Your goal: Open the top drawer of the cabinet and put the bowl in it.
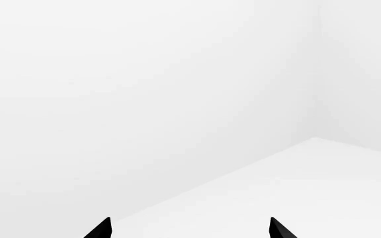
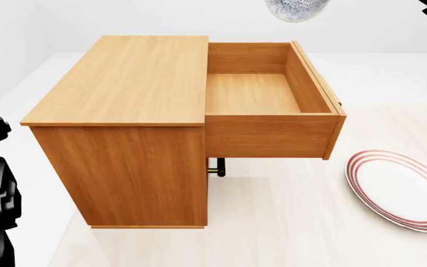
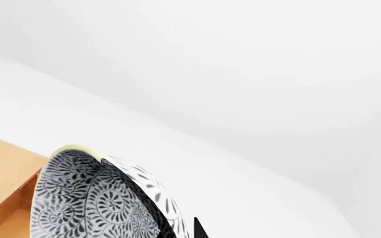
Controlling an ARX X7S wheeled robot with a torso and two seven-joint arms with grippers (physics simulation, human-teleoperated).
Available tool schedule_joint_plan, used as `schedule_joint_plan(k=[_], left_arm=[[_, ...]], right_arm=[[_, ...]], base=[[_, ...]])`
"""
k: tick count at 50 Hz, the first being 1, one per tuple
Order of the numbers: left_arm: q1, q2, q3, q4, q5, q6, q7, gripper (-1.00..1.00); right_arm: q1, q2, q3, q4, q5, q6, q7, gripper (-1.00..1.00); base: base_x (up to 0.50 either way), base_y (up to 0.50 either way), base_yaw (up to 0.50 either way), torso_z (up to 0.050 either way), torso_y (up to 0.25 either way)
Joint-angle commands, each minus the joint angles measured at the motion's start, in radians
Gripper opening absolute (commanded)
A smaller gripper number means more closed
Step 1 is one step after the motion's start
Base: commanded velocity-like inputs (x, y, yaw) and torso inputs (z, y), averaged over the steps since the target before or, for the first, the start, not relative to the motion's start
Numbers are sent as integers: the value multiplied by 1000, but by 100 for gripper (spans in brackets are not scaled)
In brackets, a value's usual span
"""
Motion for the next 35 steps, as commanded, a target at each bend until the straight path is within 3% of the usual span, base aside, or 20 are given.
schedule_joint_plan(k=[1,35], left_arm=[[1,0,-1,0,0,3,1,100],[3,0,2,0,1,9,1,100]], right_arm=[[-20,-41,-4,1,-4,-7,-18,-100],[-125,-49,24,8,78,72,-31,-100]], base=[[0,0,0,0,0],[0,0,0,0,0]])
